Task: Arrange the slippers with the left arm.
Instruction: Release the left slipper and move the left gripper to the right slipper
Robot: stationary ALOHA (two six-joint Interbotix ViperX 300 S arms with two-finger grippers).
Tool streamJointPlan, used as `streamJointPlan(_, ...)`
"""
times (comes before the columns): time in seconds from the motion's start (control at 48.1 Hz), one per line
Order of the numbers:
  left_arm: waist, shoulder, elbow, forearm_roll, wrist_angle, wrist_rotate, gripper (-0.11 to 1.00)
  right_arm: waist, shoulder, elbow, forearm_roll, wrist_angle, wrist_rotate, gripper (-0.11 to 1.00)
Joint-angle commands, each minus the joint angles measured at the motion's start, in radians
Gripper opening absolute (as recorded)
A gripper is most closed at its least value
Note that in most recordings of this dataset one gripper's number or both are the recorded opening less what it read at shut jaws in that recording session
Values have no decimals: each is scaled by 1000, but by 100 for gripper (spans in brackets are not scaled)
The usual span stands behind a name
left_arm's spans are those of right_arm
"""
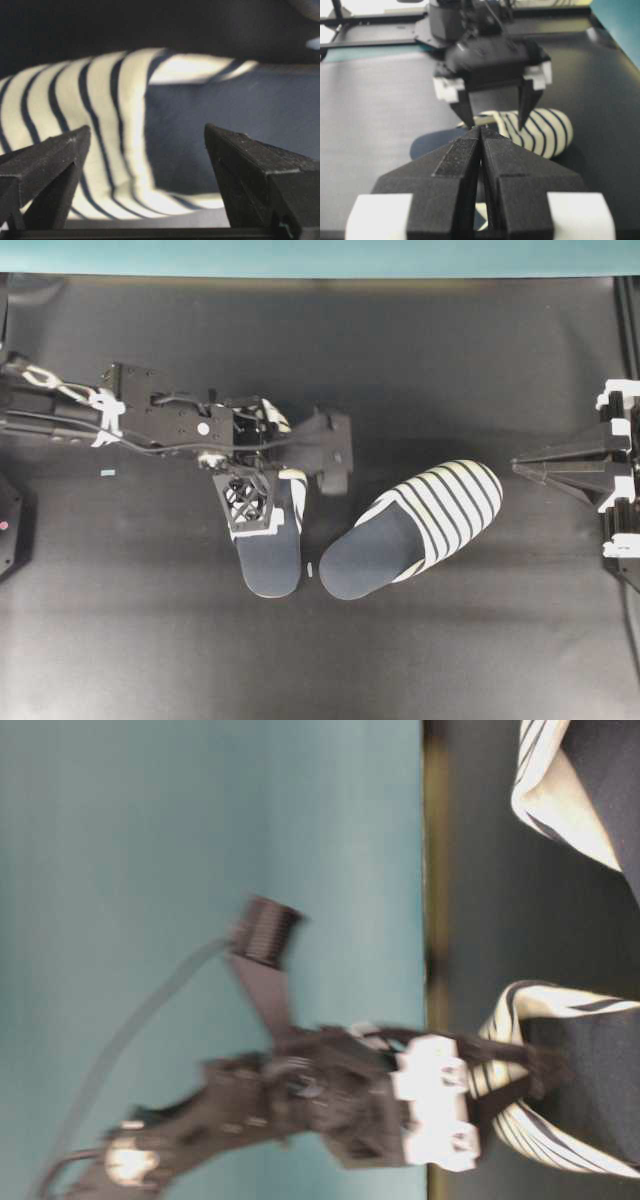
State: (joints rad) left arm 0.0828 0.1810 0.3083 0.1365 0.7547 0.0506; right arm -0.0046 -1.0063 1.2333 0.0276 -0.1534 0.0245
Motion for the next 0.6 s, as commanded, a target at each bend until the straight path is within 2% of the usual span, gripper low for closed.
streamJointPlan(0.0, -32, -43, -66, 3, 3, 49, 88, -5, 3, -8, 2, -9, 8, 0)
streamJointPlan(0.187, -74, -17, -160, 3, -48, 225, 88, -6, 0, -8, 2, -9, 8, 0)
streamJointPlan(0.437, -55, 67, -212, 3, -176, 298, 88, -5, -5, -8, 2, -9, 11, 0)
streamJointPlan(0.582, -60, 132, -209, 3, -318, 471, 88, -5, -5, -8, 2, -11, 11, 0)
